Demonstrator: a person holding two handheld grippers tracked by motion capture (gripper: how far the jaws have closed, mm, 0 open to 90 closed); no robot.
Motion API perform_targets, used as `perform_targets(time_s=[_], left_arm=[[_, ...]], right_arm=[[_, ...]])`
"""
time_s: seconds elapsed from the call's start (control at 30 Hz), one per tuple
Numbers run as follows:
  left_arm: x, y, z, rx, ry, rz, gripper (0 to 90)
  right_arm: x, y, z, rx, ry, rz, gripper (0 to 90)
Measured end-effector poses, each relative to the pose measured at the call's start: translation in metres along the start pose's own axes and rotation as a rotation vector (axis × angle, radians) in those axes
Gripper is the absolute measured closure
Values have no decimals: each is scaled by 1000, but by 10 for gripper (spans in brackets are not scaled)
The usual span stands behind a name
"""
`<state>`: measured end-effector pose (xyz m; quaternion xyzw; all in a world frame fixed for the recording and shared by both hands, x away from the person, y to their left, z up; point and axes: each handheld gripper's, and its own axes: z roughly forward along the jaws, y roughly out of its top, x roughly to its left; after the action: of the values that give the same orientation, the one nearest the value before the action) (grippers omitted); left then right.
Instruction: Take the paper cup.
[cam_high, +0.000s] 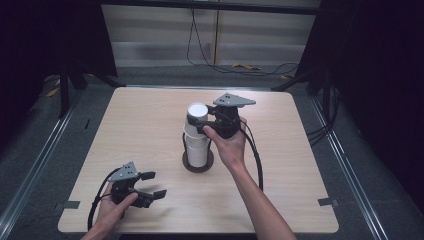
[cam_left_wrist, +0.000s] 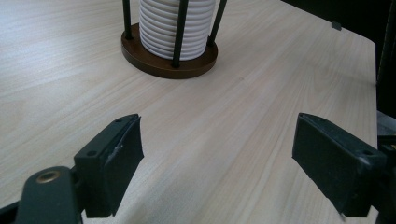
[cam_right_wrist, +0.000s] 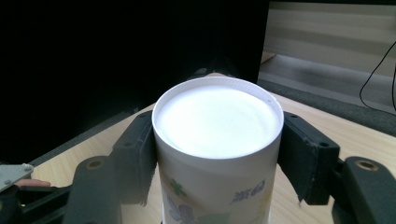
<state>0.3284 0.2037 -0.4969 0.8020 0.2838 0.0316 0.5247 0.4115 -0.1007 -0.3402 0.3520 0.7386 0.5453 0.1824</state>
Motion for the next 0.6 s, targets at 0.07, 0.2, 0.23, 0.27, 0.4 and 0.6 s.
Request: perform_targets(time_s=[0.07,0.2,0.23,0.27,0.4,0.6], left_arm=[[0,0,-1,-3,4,-5,161],[1,0,-1,-9,8,-7,161],[1,0,-1,-9,8,-7,161],[2,1,-1,-11,13,-4,160],[1,3,-2,-10,18,5,160],[-2,5,-3,-15,22,24,159]], right_arm=[[0,2,-1,-15,3,8,347],[-1,3,-4,-26,7,15,349],[-1,3,-5,-31,6,17,349],[-2,3,-6,-36,6,20,350],[-4,4,-8,-56,22,32,350],[-5,6,-13,-73,32,44,352]])
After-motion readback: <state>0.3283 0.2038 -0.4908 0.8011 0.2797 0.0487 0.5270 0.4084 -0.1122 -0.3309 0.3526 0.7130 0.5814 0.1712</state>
